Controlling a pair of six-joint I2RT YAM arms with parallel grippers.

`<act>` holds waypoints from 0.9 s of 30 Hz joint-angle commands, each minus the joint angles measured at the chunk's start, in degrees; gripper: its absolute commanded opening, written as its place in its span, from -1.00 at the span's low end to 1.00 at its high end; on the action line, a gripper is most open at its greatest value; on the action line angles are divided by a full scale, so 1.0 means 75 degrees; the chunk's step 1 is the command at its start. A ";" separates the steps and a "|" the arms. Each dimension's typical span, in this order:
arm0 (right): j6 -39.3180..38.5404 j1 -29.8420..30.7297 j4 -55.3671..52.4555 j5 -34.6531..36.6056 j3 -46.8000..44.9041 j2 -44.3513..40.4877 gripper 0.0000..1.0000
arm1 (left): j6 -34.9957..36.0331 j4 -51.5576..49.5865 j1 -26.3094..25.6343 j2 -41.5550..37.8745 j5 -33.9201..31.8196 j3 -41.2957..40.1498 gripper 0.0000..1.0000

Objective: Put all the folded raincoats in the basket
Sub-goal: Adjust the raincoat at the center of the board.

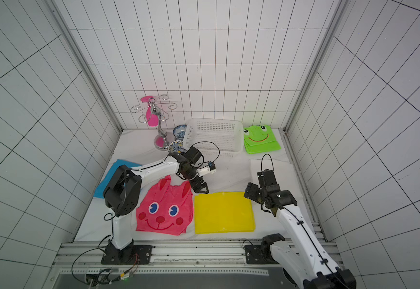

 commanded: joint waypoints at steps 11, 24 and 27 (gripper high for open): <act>0.0315 0.0035 -0.0850 -0.0119 0.0559 0.0502 0.60 | 0.0757 -0.1034 -0.0356 0.0567 0.0614 0.0104 -0.11; 0.0426 0.0035 -0.0594 -0.0313 0.0582 0.0612 0.55 | 0.0963 -0.0905 -0.0362 0.0272 0.0411 0.0011 -0.82; 0.0368 0.0035 -0.0512 -0.0573 0.0565 0.0792 0.56 | 0.0989 -0.0875 -0.0330 -0.0042 0.0327 0.0078 -0.32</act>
